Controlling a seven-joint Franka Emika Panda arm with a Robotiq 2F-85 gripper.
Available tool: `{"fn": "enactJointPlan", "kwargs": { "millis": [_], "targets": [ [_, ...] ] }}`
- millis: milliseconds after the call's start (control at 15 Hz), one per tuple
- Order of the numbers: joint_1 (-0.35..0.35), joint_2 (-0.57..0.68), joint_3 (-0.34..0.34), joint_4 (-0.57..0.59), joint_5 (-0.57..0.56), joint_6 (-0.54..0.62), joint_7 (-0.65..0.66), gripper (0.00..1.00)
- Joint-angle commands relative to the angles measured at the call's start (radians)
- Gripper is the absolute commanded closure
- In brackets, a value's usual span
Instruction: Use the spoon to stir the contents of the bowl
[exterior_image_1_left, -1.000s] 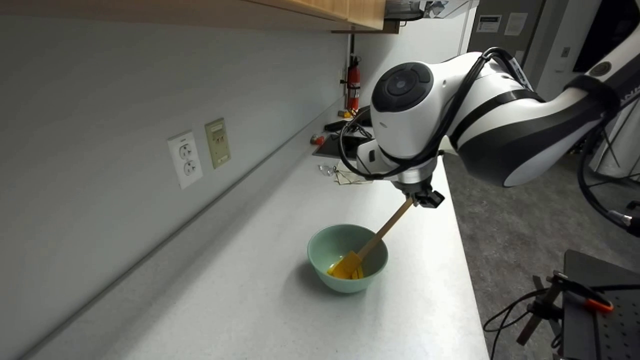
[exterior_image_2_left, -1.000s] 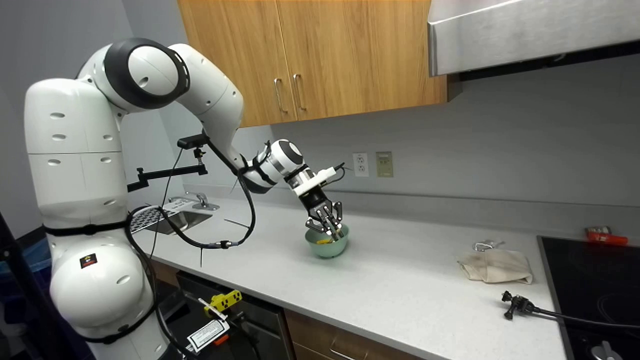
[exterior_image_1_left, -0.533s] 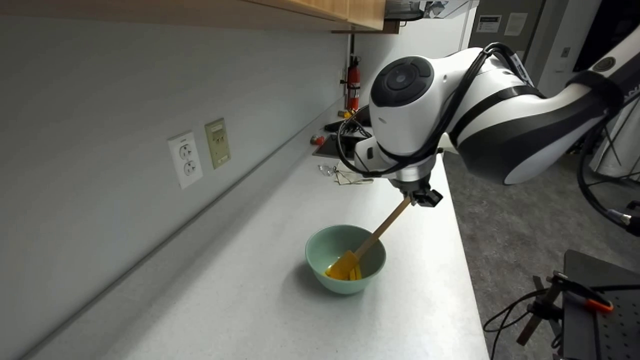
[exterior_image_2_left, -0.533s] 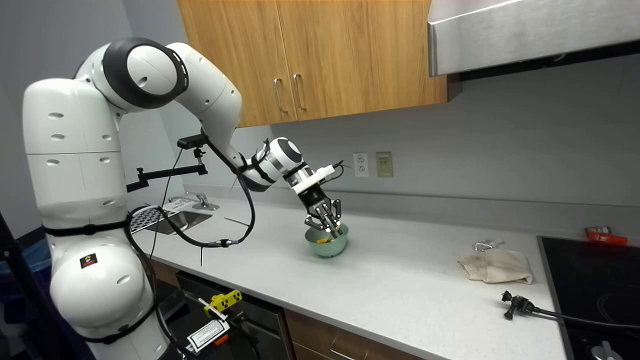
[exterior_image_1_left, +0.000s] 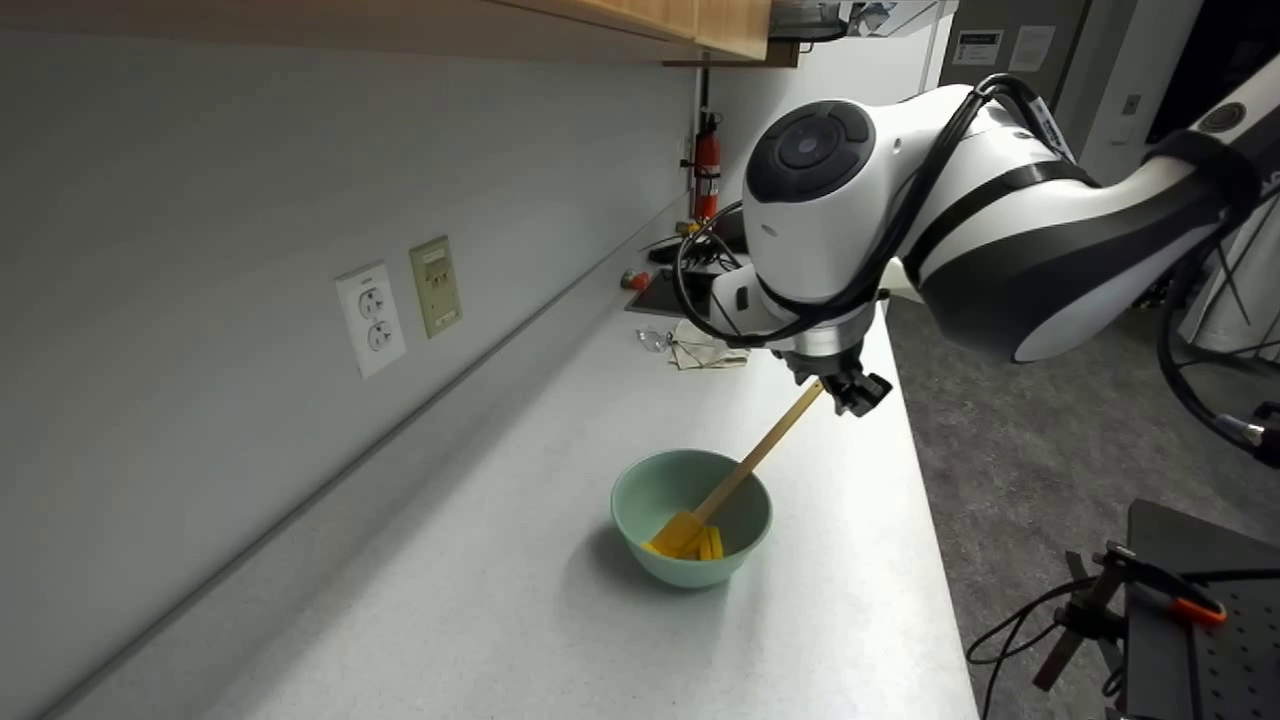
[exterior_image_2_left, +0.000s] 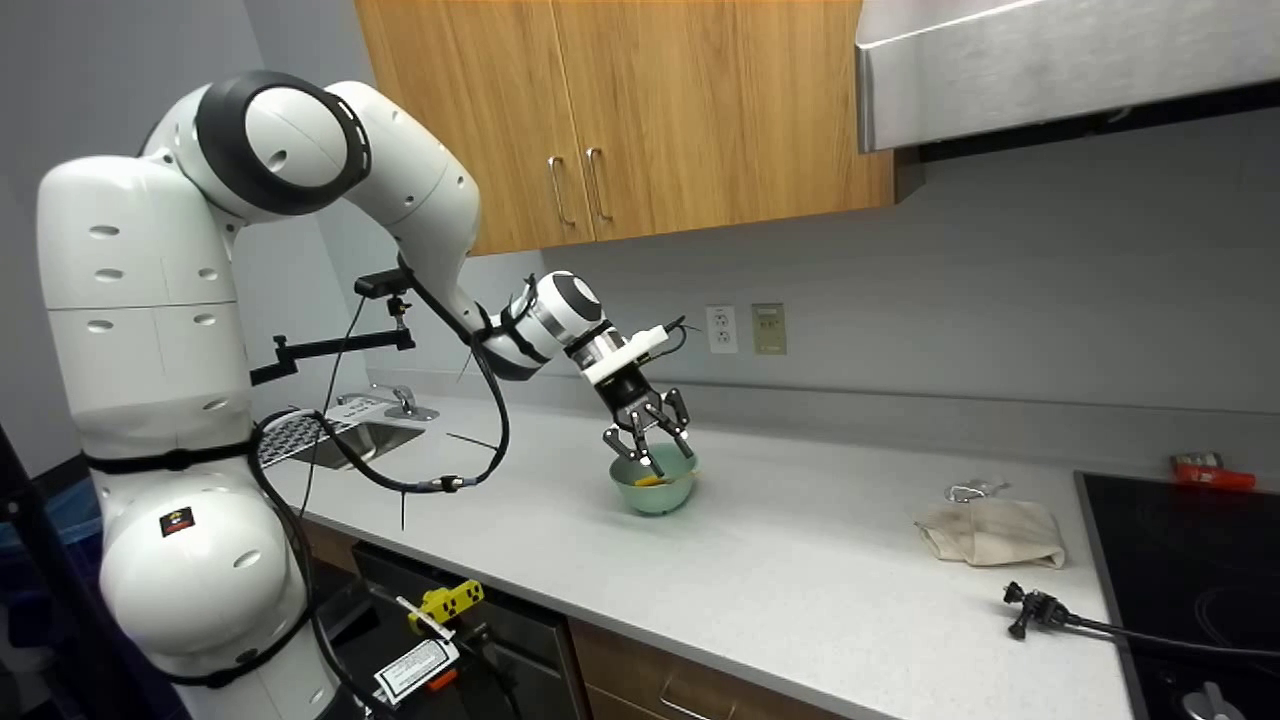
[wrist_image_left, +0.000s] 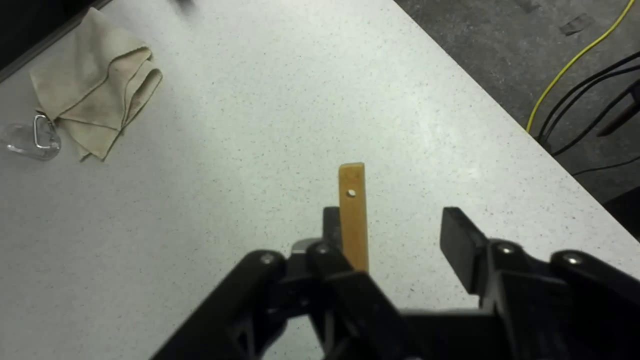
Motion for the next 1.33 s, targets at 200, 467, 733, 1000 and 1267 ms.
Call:
{"fn": "enactJointPlan", "kwargs": {
  "millis": [200,467,733,1000,1267],
  "targets": [
    [-0.002,-0.095,0.001,-0.048,0.049,0.003,-0.025,0.00],
    [-0.003,-0.173,0.000,-0.086,0.108,0.016,-0.037,0.00],
    [0.000,-0.264,-0.010,-0.131,0.180,0.047,-0.026,0.00],
    [0.007,-0.351,-0.022,-0.181,0.270,0.089,-0.028,0.00],
    [0.012,-0.424,-0.037,-0.240,0.329,0.170,-0.015,0.00]
  ]
}}
